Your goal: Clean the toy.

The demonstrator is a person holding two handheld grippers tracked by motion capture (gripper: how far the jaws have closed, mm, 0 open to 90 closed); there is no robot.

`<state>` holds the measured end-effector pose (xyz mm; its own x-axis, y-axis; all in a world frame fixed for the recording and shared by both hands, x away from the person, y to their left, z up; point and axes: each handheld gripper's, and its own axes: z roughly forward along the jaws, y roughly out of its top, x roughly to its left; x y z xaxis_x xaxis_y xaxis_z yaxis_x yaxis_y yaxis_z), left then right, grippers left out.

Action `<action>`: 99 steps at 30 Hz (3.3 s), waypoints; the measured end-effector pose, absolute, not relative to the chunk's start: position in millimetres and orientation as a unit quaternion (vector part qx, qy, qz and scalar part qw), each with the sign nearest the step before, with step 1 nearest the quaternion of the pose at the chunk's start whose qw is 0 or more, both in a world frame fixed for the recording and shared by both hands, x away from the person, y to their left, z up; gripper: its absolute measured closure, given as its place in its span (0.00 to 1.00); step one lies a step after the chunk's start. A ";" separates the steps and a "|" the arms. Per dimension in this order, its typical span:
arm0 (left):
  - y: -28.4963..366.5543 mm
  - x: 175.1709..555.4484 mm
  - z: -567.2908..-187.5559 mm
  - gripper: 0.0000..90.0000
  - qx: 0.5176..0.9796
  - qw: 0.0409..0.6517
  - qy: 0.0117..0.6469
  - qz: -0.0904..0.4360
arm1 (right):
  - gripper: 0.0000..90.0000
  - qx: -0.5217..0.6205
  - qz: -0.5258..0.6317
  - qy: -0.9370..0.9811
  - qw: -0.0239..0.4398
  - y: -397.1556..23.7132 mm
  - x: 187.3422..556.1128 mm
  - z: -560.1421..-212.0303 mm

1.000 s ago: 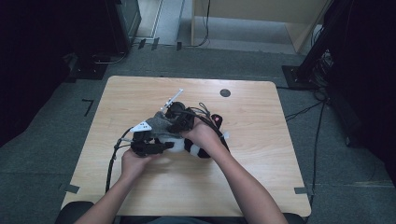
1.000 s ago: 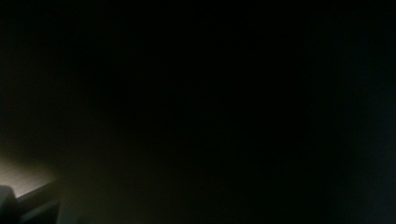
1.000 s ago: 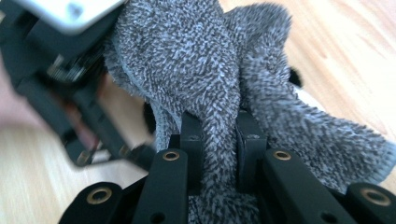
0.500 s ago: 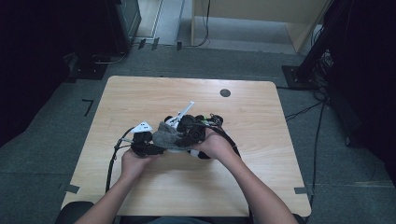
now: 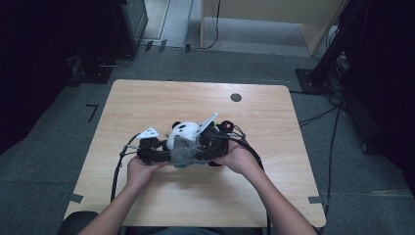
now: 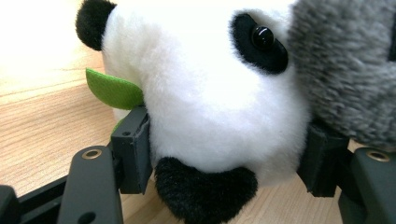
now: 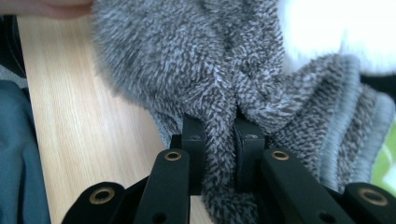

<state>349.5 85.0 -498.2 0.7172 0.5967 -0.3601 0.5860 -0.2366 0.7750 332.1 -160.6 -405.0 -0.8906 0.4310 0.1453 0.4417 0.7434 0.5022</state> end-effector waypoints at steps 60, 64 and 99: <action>82.2 345.8 -499.5 0.38 0.786 0.489 0.377 0.003 | 0.88 -0.257 -0.308 -0.916 -0.004 -155.6 353.2 -397.7; 82.0 346.3 -499.1 0.38 0.789 0.487 0.375 0.002 | 0.89 -0.246 -0.304 -0.920 -0.016 -164.5 341.7 -398.4; 83.6 348.4 -499.2 0.38 0.790 0.490 0.369 -0.003 | 0.89 -0.390 -0.385 -0.833 -0.084 -278.9 334.6 -410.4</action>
